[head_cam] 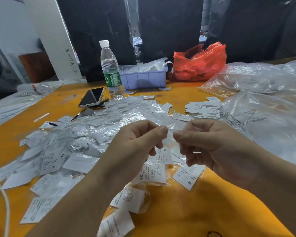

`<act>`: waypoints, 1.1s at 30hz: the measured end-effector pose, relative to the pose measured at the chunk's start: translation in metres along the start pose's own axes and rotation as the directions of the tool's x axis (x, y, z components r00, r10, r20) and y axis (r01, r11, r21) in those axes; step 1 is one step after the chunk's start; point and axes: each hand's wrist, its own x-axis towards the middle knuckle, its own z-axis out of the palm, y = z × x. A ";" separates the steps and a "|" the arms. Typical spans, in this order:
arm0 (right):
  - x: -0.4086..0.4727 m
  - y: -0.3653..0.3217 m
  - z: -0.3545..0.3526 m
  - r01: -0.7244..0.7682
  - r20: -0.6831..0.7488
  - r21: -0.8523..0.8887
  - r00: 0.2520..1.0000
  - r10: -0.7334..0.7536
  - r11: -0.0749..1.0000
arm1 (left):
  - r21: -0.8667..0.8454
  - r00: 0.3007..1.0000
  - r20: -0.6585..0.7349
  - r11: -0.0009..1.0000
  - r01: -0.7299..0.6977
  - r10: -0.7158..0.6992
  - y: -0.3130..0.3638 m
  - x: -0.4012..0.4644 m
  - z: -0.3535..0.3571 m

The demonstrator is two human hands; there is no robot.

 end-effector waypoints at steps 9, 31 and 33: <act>0.001 0.001 0.000 0.019 -0.017 0.072 1.000 -0.018 0.997 | 0.005 1.000 -0.023 1.000 0.021 -0.021 -0.003 0.000 -0.001; 0.003 0.005 0.004 -0.054 -0.070 0.171 0.995 0.067 0.984 | 0.014 0.998 -0.061 1.000 -0.019 0.020 -0.003 -0.001 0.004; 0.004 0.004 0.004 -0.032 -0.079 0.171 0.996 0.046 0.985 | 0.041 1.000 -0.016 0.999 -0.022 0.022 -0.003 -0.002 0.005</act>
